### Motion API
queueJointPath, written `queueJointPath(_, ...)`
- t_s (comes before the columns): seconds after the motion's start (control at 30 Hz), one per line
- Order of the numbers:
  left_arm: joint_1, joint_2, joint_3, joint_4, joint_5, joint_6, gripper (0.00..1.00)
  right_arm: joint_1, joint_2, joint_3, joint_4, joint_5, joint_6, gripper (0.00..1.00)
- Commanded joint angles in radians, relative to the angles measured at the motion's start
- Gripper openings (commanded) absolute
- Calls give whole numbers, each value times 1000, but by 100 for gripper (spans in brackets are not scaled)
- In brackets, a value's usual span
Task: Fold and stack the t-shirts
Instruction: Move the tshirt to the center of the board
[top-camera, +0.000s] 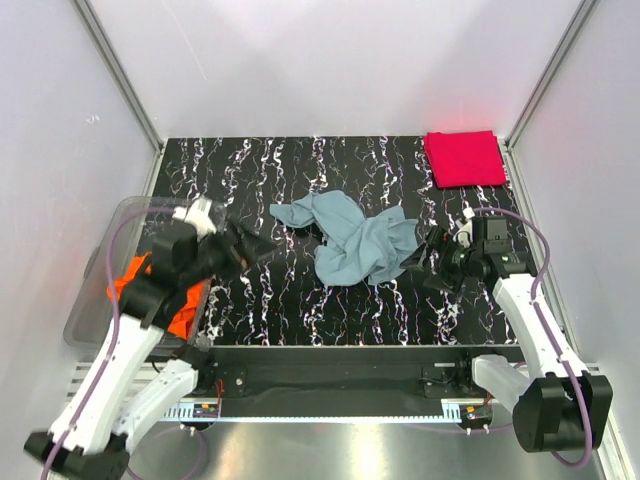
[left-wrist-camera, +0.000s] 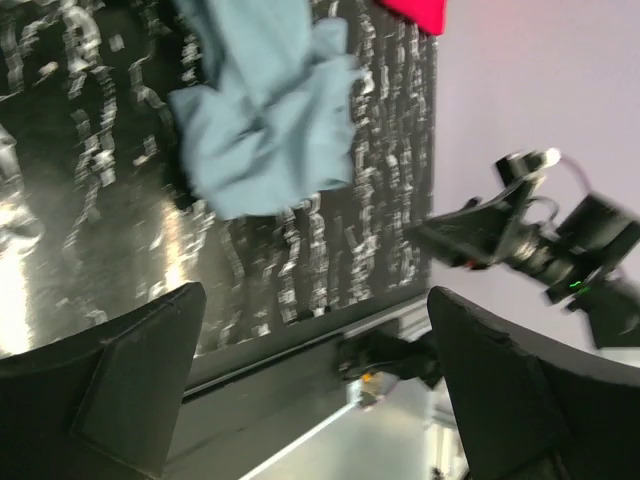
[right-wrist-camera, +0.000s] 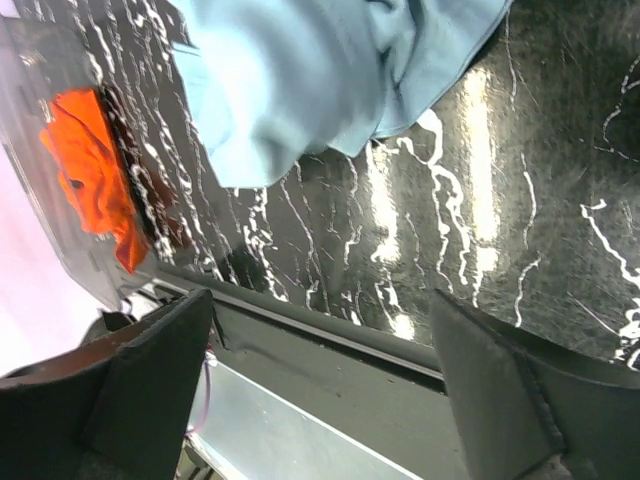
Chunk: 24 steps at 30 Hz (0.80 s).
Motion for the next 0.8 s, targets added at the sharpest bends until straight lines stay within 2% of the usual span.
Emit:
queueJointPath(0.0, -11, -74, -83, 34, -56, 80, 98, 10, 7, -15, -27, 7, -36, 90)
queueJointPath(0.03, -19, -49, -101, 50, -42, 96, 93, 9, 39, -12, -25, 2, -30, 88)
queueJointPath(0.07, -27, -25, -102, 93, -27, 113, 92, 7, 56, -4, -20, 5, -10, 88)
queueJointPath(0.17, -99, 141, -40, 141, 7, 211, 95, 7, 136, 39, -2, 72, 24, 87)
queueJointPath(0.27, -217, 384, 96, 152, -26, 331, 99, 7, 238, 77, 80, 79, 55, 88)
queueJointPath(0.37, -278, 621, 252, 185, -51, 449, 99, 7, 395, 146, 148, 30, 41, 87)
queueJointPath(0.4, -278, 674, 327, 193, -50, 472, 98, 9, 435, 169, 164, -19, 27, 85)
queueJointPath(0.43, -277, 765, 358, 201, -44, 512, 92, 9, 502, 216, 186, -44, -12, 83)
queueJointPath(0.5, -263, 839, 432, 204, -60, 532, 91, 9, 557, 269, 190, -84, -59, 82)
queueJointPath(0.67, -168, 995, 494, 205, -125, 473, 95, 9, 689, 448, 188, -101, -119, 82)
queueJointPath(0.77, -117, 1060, 515, 218, -79, 431, 96, 9, 777, 523, 184, -116, -111, 86)
